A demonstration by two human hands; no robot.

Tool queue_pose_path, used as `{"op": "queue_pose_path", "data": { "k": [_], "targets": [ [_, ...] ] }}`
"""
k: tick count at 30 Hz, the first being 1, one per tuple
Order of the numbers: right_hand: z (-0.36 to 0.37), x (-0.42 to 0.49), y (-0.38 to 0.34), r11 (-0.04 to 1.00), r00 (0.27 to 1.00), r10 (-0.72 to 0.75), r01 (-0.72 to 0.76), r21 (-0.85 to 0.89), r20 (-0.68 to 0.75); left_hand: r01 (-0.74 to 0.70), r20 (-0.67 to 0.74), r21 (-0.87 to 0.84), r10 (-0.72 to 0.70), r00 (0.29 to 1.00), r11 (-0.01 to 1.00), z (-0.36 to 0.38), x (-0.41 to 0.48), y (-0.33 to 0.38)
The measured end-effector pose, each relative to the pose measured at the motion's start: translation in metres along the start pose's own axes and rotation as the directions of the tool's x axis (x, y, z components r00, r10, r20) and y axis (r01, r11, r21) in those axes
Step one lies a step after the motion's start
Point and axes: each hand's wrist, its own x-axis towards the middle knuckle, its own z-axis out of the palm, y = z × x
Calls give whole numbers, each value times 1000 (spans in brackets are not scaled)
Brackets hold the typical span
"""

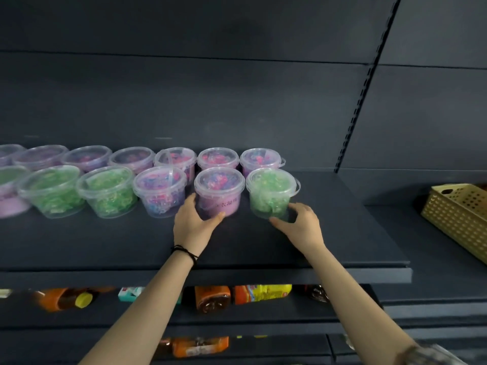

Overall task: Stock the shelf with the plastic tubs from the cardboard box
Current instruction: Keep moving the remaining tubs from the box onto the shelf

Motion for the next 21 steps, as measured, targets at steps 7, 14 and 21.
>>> {"op": "queue_pose_path", "data": {
  "k": [7, 14, 21],
  "targets": [
    [-48, -92, 11, 970, 988, -44, 77, 231, -147, -47, -117, -20, 44, 992, 999, -25, -86, 25],
    [-109, -215, 35, 951, 993, -42, 74, 299, -113, -190, 38, 15, 189, 981, 982, -6, -208, 47],
    [-144, -303, 142, 985, 999, -38, 40, 166, -12, -165, 342, 31, 144, 928, 986, 82, -331, 19]
  ]
}}
